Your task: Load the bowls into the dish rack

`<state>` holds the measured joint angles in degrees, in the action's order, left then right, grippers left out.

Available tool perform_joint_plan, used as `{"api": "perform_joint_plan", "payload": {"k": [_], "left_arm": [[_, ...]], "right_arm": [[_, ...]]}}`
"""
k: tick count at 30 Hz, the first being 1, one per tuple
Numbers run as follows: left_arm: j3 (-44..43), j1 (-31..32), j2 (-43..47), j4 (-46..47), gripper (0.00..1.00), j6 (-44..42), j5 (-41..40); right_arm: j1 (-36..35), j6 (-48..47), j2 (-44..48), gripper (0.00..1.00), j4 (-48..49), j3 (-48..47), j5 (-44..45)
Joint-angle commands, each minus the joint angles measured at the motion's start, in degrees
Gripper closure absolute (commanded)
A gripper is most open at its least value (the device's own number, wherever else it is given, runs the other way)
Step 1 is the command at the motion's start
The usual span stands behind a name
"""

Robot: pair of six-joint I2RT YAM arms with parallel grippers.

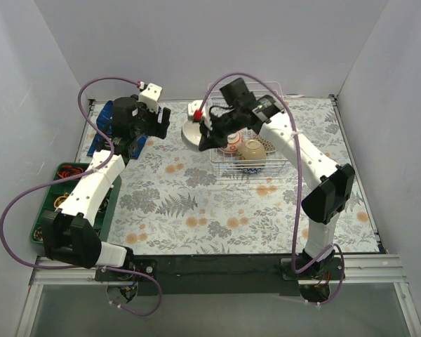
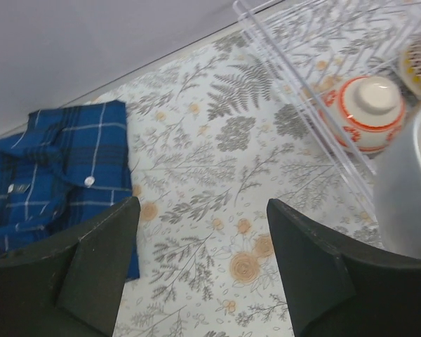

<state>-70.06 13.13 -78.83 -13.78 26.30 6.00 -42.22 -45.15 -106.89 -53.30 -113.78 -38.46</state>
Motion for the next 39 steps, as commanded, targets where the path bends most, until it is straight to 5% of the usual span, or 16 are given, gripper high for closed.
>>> {"api": "perform_joint_plan", "payload": {"k": [1, 5, 8, 9, 10, 12, 25, 39], "left_arm": [[-2.5, -0.2, 1.0, 2.0, 0.28, -2.1, 13.2], [-5.6, -0.2, -1.8, 2.1, 0.31, 0.4, 14.2], [-7.4, -0.2, -3.4, 1.5, 0.46, 1.8, 15.5], [-7.8, -0.2, -3.9, 0.9, 0.55, 2.0, 16.4], [-8.2, -0.1, -4.3, 0.7, 0.83, 2.3, 18.0], [-8.2, 0.3, -5.4, 0.5, 1.00, 2.2, 19.1], [-11.5, 10.2, -12.8, -1.9, 1.00, -8.7, 25.0], [-13.1, 15.3, -19.2, -3.0, 1.00, -16.1, 26.1]], "right_arm": [[7.0, 16.6, -2.8, 0.99, -0.7, -6.7, -16.8], [12.5, 29.2, -2.2, 0.99, 9.2, -0.7, -25.1], [15.5, 33.6, -3.2, 0.99, 12.4, 1.3, -29.8], [16.2, 36.9, -3.4, 0.99, 13.6, 2.3, -31.1], [17.5, 39.2, -3.7, 0.99, 17.4, 3.1, -34.0], [18.7, 43.6, -4.7, 0.99, 21.1, 4.2, -37.9], [28.3, 63.1, -14.7, 0.99, 37.0, 5.4, -46.1], [29.8, 79.9, -23.4, 0.99, 54.5, 5.4, -52.6]]}}
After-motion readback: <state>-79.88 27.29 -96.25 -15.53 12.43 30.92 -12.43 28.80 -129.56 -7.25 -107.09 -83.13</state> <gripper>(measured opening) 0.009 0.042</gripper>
